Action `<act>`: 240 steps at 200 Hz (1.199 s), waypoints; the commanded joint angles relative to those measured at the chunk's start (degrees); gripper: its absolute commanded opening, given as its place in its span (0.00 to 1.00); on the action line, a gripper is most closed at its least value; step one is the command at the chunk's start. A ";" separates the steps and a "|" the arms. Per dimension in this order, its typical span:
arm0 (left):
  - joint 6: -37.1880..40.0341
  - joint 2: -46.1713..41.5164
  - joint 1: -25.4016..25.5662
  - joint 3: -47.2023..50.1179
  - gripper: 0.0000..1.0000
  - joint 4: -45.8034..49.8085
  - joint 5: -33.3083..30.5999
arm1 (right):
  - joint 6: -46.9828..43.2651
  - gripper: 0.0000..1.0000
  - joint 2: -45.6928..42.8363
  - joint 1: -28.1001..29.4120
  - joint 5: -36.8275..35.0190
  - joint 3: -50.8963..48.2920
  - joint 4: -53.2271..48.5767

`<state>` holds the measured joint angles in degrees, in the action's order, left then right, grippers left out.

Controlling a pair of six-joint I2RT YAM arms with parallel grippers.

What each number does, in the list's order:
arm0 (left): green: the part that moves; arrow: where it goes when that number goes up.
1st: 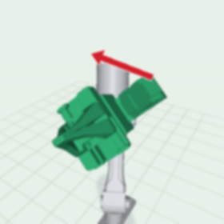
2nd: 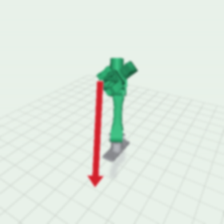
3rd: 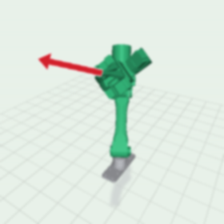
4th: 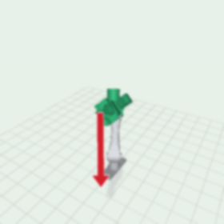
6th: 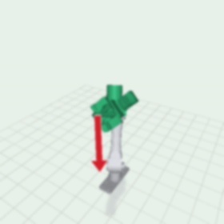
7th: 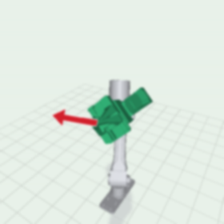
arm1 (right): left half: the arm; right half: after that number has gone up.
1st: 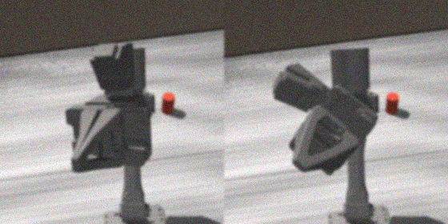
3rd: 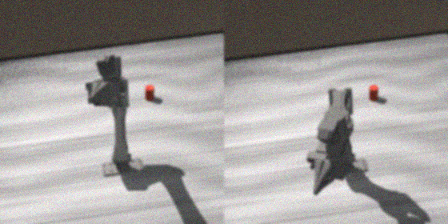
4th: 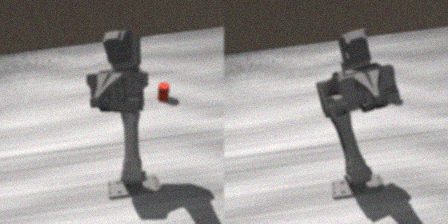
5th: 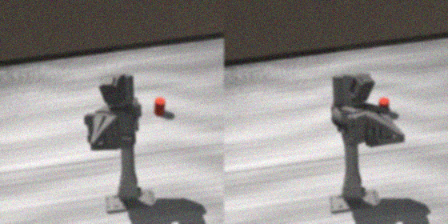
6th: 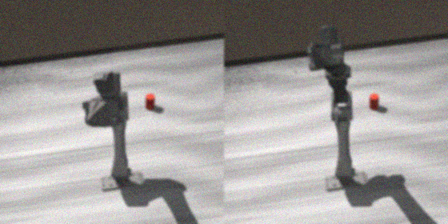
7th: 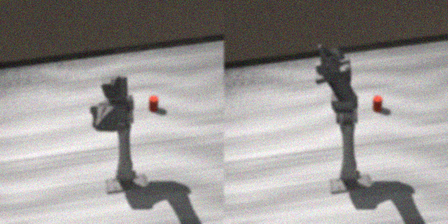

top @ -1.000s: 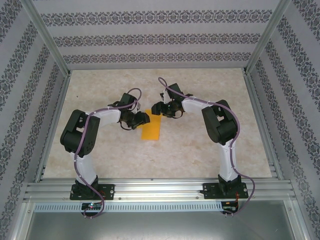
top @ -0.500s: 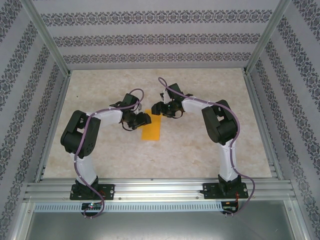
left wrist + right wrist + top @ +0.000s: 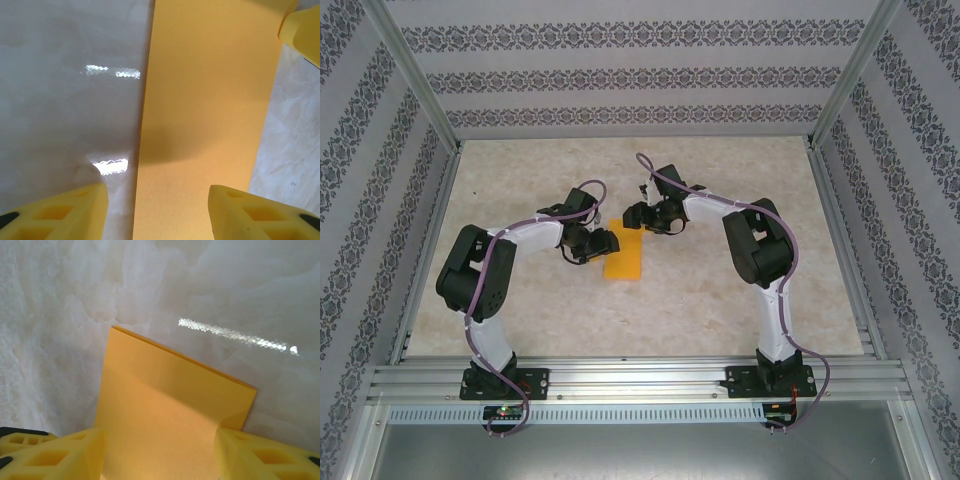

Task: Fold a paper plane with a square sheet of paper (fold left side to right side)
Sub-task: Third fold the triangle at the center of the table.

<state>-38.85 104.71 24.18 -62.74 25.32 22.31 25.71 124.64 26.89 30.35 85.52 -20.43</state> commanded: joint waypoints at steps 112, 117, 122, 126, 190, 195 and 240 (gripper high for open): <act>-2.54 2.80 1.09 0.76 0.45 -6.67 5.78 | -1.48 0.60 2.44 -0.70 -2.54 -0.37 0.84; -2.98 2.37 1.04 1.14 0.44 -7.06 5.46 | -1.59 0.60 2.37 -0.70 -2.49 -0.35 0.93; -3.20 1.84 1.05 1.42 0.43 -7.41 5.09 | -1.55 0.60 2.32 -0.70 -2.50 -0.43 0.91; -3.41 1.35 1.08 1.54 0.43 -7.48 4.66 | -1.61 0.60 2.35 -0.70 -2.50 -0.48 0.91; -3.54 -1.43 1.07 1.80 0.39 -5.74 2.44 | -1.73 0.61 2.20 -0.70 -2.66 -0.79 1.03; -3.54 -1.60 1.08 1.91 0.39 -5.63 2.39 | -1.70 0.61 2.19 -0.73 -2.66 -0.79 1.05; -3.35 -3.48 1.04 2.32 0.40 -5.11 2.23 | -1.73 0.61 2.42 -0.74 -2.54 -0.79 1.09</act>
<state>-41.93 103.90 24.82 -61.01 20.67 25.17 25.71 124.64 26.89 30.37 85.49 -20.40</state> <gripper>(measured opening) 0.396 0.605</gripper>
